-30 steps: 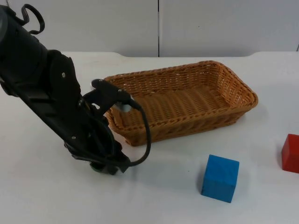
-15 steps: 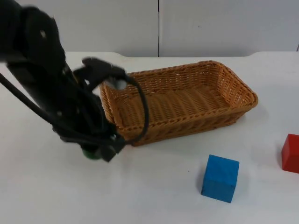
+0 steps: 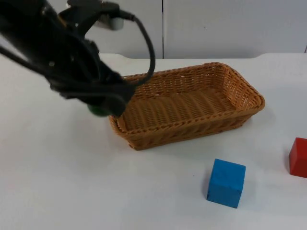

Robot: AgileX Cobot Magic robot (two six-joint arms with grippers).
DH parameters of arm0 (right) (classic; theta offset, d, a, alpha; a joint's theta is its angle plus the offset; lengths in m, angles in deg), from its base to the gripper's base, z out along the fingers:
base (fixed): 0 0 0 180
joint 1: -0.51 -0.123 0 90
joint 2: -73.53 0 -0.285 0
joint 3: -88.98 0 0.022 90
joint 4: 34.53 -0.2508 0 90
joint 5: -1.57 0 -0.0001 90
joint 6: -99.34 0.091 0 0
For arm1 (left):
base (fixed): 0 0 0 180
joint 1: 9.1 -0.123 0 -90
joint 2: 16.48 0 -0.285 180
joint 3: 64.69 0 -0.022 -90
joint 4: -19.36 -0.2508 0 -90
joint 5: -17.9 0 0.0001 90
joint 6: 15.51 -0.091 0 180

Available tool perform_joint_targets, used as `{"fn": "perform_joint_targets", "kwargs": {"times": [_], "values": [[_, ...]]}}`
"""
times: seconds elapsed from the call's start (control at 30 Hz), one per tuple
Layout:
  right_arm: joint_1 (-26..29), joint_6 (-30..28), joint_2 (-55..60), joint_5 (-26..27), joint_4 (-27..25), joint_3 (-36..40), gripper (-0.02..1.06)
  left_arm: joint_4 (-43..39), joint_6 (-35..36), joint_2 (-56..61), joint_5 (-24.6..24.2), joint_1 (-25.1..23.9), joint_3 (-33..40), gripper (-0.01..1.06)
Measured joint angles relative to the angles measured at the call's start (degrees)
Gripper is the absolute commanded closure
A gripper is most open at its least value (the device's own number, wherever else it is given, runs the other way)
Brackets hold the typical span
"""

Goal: Place all geometric objects except the red cube into the basket.

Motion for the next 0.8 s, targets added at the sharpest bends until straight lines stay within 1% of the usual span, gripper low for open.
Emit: {"fn": "perform_joint_targets", "kwargs": {"times": [0.03, 0.17, 0.2, 0.37, 0.4, 0.53, 0.7, 0.8], "values": [[0.0, 0.0, 0.0, 0.0, 0.0, 0.0, -0.01, 0.0, 0.0, 0.0, 0.0, 0.0, 0.0, 1.05], [0.0, 0.0, 0.0, 0.0, 0.0, 0.0, -0.01, 0.0, 0.2, -6.0, -1.1, 0.0, -10.1, 1.05], [0.0, 0.0, 0.0, 0.0, 0.0, 0.0, -0.01, 0.0, 0.2, -6.0, -1.1, 0.0, -10.1, 1.05], [0.0, 0.0, 0.0, 0.0, 0.0, 0.0, -0.01, 0.0, 0.2, -17.9, -2.4, 0.0, -22.7, 1.05], [0.0, 0.0, 0.0, 0.0, 0.0, 0.0, -0.01, 0.0, 0.2, -17.9, -2.4, 0.0, -22.7, 1.05], [0.0, 0.0, 0.0, 0.0, 0.0, 0.0, -0.01, -0.4, 0.2, -27.1, -4.1, 0.1, -31.2, 1.05], [0.0, 0.0, 0.0, -0.1, 0.0, 0.0, -0.01, -2.3, 0.8, -33.5, -5.3, 0.4, -36.1, 1.05], [0.0, 0.0, 0.0, -0.1, 0.0, 0.0, -0.01, -4.2, 1.3, -35.3, -5.4, 0.4, -36.8, 1.05]]}}
